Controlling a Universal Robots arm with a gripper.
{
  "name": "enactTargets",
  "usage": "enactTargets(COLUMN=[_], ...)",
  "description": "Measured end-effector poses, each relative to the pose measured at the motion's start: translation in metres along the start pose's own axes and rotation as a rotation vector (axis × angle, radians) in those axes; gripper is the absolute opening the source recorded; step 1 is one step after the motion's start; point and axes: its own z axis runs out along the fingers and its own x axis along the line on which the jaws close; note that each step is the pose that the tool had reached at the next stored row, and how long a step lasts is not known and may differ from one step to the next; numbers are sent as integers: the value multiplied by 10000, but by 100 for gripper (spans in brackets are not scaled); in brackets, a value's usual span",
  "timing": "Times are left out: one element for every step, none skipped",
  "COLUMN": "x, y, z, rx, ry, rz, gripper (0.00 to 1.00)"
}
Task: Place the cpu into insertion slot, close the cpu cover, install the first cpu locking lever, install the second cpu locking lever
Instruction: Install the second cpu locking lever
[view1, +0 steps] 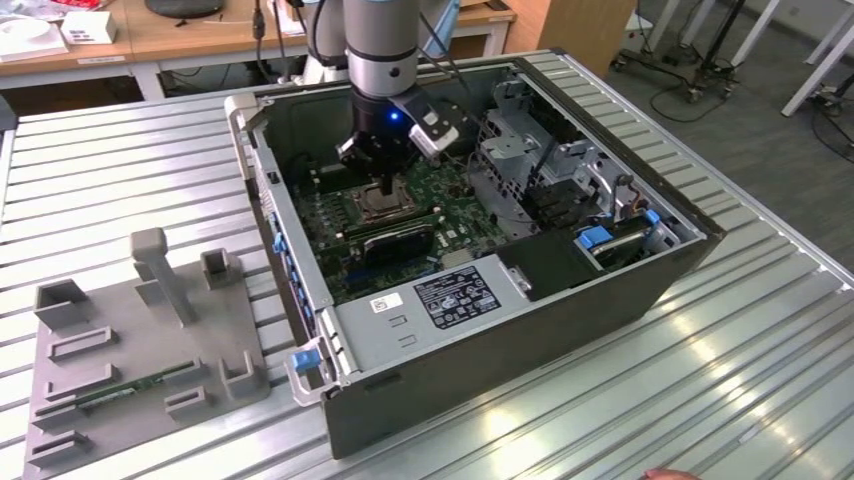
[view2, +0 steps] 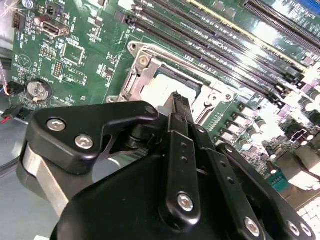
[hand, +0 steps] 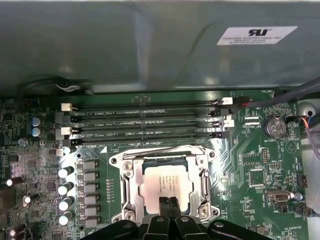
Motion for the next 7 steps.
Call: enactTargets(x=[-1,-2,-2,-3,-4,-4,-4], y=[5,6,6,10,13,13,13], z=[0,0,0,1,1,1,1], rx=[-1,-1,-2,-2,-1,-1,-2], ry=[0,0,0,0,0,0,0], rz=[-2,-3,-4,-3,-3,-3,-3], gripper=[11,11,11,11,11,11,11])
